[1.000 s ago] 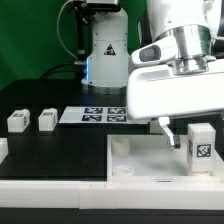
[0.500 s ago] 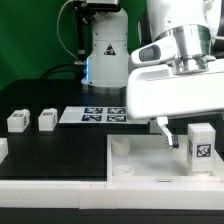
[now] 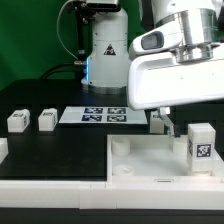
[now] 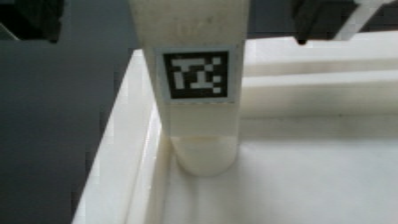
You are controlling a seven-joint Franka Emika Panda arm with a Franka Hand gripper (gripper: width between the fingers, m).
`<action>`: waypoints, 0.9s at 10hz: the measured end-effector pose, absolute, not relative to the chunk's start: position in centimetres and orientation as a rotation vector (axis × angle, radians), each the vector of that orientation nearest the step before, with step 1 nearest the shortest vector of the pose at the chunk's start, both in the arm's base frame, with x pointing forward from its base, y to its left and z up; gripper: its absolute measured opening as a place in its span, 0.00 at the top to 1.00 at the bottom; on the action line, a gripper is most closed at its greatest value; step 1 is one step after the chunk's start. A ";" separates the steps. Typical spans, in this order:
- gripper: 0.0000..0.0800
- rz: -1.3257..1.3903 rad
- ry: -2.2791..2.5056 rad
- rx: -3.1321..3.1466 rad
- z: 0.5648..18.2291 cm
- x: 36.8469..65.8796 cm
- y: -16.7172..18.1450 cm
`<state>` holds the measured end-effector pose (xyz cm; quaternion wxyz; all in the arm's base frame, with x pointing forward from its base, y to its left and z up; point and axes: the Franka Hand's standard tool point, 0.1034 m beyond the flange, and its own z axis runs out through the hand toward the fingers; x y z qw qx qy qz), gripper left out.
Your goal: Assemble one leg
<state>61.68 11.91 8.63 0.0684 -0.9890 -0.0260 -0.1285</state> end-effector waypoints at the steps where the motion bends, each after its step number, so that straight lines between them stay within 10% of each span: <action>1: 0.19 -0.191 -0.088 -2.987 8.6 61.3 12.0; 9: 0.19 0.068 -0.073 -2.989 8.1 63.2 10.4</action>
Offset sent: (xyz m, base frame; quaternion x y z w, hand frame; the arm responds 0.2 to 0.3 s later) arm 0.0177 -0.0376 0.0058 -0.0373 -0.1569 -0.0059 0.9869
